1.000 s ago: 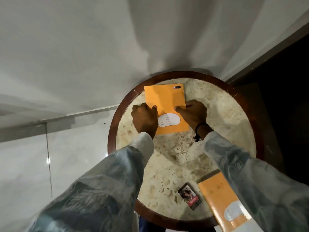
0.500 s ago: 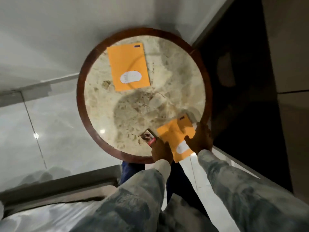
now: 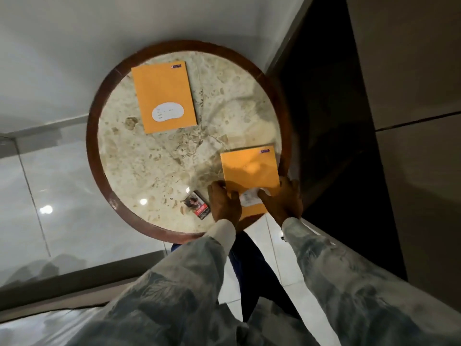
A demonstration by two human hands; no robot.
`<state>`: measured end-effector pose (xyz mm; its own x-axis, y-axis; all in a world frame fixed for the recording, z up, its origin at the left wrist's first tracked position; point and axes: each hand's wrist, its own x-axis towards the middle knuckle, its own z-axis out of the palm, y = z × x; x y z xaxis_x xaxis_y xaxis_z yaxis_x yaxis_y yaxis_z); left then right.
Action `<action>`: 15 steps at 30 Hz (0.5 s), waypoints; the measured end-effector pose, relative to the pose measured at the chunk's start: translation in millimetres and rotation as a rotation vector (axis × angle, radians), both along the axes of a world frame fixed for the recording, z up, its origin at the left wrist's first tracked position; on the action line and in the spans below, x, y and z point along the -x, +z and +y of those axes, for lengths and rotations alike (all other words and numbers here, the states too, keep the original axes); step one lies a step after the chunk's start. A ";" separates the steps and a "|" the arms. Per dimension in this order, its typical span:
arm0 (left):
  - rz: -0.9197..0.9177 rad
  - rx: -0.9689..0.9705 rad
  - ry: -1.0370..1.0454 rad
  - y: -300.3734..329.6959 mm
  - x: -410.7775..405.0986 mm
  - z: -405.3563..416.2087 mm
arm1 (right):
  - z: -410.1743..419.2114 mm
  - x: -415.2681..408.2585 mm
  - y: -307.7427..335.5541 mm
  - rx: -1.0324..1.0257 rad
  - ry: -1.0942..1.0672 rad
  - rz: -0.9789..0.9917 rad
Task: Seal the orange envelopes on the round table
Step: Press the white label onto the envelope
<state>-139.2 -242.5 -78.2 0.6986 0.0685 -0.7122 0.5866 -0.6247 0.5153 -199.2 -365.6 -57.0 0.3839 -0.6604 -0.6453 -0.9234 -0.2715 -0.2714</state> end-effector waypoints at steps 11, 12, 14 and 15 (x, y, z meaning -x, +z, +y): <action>-0.332 -0.001 0.083 -16.4 -243.6 54.6 | 41.2 -241.3 -24.6 0.051 0.115 -0.315; -0.333 -0.027 0.078 -20.2 -258.4 61.7 | 47.6 -257.0 -31.2 0.050 0.125 -0.320; -0.296 -0.114 0.019 -27.0 -279.8 73.3 | 58.3 -276.6 -43.4 0.047 0.154 -0.310; -0.272 -0.169 -0.040 -30.4 -287.0 77.5 | 63.6 -282.8 -49.4 0.047 0.175 -0.292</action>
